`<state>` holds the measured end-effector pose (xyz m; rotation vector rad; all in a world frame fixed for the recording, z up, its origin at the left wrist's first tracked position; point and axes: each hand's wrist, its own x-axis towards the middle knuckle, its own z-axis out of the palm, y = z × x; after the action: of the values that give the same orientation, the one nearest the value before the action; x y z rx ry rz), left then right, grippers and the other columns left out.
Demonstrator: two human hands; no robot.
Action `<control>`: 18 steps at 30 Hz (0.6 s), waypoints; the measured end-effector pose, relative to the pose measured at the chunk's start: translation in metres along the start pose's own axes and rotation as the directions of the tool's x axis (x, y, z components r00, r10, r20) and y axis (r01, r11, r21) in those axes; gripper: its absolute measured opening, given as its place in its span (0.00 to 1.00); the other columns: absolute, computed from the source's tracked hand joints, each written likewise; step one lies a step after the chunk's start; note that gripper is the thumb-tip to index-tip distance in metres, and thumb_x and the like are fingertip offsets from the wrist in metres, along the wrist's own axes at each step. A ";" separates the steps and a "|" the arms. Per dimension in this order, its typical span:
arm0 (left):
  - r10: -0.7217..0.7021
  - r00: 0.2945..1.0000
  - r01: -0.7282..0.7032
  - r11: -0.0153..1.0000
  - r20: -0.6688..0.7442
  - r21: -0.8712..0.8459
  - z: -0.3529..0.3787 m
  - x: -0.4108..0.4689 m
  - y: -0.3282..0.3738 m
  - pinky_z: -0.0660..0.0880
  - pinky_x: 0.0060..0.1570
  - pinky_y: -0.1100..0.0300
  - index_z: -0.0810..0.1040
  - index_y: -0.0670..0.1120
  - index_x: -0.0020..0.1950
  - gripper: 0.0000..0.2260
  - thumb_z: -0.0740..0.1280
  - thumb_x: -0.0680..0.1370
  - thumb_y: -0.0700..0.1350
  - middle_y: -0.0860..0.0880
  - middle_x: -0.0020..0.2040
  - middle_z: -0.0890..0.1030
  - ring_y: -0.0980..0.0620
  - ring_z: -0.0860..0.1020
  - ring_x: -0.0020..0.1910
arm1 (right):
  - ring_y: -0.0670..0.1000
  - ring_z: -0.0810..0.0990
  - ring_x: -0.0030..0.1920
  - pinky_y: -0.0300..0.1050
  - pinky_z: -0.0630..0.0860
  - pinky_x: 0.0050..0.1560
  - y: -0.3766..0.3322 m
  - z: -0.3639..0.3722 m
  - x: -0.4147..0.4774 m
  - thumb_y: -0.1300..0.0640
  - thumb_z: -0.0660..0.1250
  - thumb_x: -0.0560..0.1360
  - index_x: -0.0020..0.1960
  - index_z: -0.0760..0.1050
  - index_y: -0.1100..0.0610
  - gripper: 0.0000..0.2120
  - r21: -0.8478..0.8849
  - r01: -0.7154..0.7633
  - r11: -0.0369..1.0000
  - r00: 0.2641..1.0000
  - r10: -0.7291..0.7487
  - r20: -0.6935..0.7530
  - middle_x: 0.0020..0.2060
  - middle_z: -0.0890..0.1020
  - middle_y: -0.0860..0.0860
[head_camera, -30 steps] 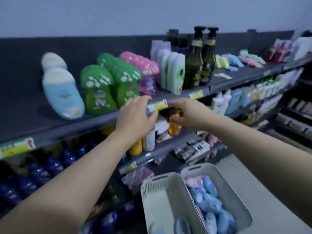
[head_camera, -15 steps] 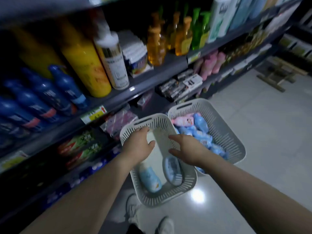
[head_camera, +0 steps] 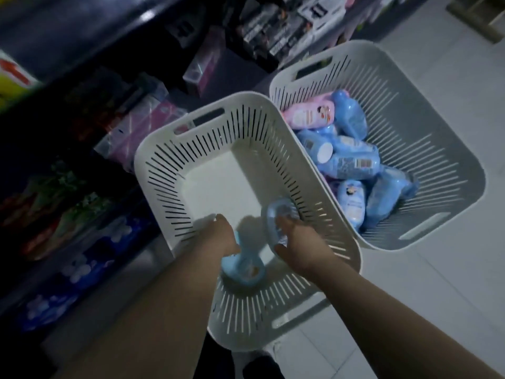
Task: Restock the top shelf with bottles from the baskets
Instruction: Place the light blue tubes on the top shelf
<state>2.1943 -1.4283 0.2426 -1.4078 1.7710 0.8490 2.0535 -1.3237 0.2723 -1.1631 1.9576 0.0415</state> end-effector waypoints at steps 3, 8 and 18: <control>0.010 1.000 -0.006 0.994 -0.028 0.112 0.000 0.014 0.004 0.74 0.48 0.59 0.75 0.43 0.63 0.33 0.76 0.65 0.59 0.46 0.57 0.79 0.46 0.79 0.56 | 0.58 0.76 0.63 0.47 0.72 0.63 0.010 0.013 0.013 0.54 0.66 0.74 0.75 0.59 0.50 0.32 0.003 -0.060 0.998 0.998 0.060 0.003 0.68 0.72 0.57; 0.072 0.989 -0.078 0.996 0.131 0.044 0.002 0.019 0.013 0.70 0.43 0.59 0.75 0.41 0.62 0.31 0.76 0.67 0.58 0.44 0.58 0.79 0.46 0.77 0.51 | 0.59 0.76 0.62 0.47 0.71 0.62 0.015 0.018 0.024 0.55 0.67 0.74 0.74 0.62 0.50 0.30 0.040 -0.125 0.991 0.992 0.125 -0.018 0.65 0.75 0.58; 0.227 0.932 -0.280 0.946 -0.284 -0.164 -0.062 -0.019 -0.003 0.70 0.49 0.58 0.74 0.41 0.57 0.25 0.79 0.66 0.48 0.43 0.55 0.78 0.44 0.76 0.53 | 0.62 0.68 0.69 0.53 0.65 0.70 0.015 0.045 0.040 0.55 0.64 0.74 0.78 0.47 0.53 0.38 -0.003 -0.287 0.958 0.958 0.287 -0.028 0.69 0.68 0.62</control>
<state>2.1918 -1.4706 0.2915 -1.4946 2.1560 1.0429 2.0622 -1.3247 0.2115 -0.8782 2.1380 0.1858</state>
